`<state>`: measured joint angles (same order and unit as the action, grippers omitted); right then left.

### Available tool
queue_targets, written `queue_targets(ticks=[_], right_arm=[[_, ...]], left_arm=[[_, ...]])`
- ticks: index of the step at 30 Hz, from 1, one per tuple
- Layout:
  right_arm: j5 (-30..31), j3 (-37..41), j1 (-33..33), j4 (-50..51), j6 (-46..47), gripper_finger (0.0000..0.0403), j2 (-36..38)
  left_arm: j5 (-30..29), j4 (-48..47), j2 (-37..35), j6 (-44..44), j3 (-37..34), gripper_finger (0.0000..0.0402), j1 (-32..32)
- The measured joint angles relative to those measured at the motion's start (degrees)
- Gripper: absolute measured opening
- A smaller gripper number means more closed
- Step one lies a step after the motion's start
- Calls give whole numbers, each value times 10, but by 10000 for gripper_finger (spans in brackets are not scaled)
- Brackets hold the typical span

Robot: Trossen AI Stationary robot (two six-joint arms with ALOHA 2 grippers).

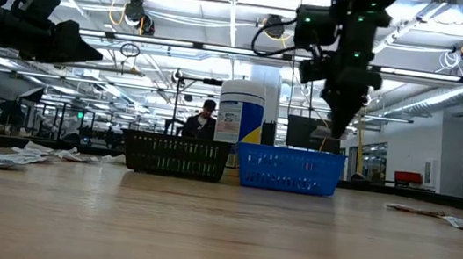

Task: Pick & Place First Aid Supplies
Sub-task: Put the orange ointment pack into the orange basket

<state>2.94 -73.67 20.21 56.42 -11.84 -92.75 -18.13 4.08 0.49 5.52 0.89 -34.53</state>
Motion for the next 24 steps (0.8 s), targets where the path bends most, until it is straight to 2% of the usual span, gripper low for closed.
queue_targets(ticks=[13, 24], right_arm=[[0, -216, 34, 48, -50, 0, -175], [0, -208, 34, 5, -52, 0, -224]], left_arm=[[0, 0, 0, 0, 0, 308, 0], [0, 0, 0, 0, 0, 308, 0]])
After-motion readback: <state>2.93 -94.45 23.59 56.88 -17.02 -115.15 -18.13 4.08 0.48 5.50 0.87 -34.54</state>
